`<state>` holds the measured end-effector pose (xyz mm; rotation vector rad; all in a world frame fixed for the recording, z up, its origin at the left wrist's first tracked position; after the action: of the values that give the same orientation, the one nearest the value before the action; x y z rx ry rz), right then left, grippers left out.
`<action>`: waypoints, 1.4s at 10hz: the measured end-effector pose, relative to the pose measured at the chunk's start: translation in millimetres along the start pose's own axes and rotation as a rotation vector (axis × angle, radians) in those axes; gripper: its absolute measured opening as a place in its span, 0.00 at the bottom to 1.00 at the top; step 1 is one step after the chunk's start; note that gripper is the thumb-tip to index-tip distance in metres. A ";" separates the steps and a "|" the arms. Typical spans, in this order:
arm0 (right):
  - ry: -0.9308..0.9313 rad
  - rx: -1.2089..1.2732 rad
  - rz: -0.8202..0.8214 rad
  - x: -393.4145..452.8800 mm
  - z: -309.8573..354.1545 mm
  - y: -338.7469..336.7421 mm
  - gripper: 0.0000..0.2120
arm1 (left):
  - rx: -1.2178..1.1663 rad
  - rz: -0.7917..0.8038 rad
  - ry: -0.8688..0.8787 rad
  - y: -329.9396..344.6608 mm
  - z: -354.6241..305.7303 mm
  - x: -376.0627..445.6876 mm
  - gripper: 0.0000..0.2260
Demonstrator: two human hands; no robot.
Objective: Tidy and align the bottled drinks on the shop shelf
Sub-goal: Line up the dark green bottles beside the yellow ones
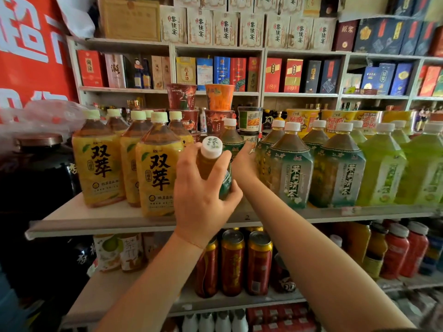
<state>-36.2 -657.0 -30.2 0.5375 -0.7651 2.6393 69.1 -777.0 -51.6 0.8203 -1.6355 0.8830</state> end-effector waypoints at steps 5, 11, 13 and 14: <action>-0.257 0.004 0.145 -44.8 -10.7 -9.2 0.09 | 0.233 0.353 -0.103 3.5 -4.8 34.3 0.23; -0.330 0.019 -0.062 -96.3 15.1 17.8 0.31 | 0.271 0.503 -0.251 7.7 -15.3 35.7 0.28; -0.223 0.090 0.012 -68.2 11.5 -6.4 0.43 | -0.174 0.479 -0.380 13.3 3.6 6.3 0.27; -0.223 0.167 0.068 -59.8 4.6 -15.0 0.44 | -0.432 0.563 -0.649 36.3 21.4 -15.6 0.32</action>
<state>23.3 -660.4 -46.5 0.8785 -0.6381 2.7531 31.2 -776.5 -75.7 0.3438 -2.5956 0.6089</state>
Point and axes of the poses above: each hand's wrist, its own x-axis towards the middle knuckle, its own y-axis out of the palm, z = x × y, the point moved 4 cm from there along x, towards the middle knuckle, and after that the axes turned 8 degrees about -y, right-handed, at the moved point
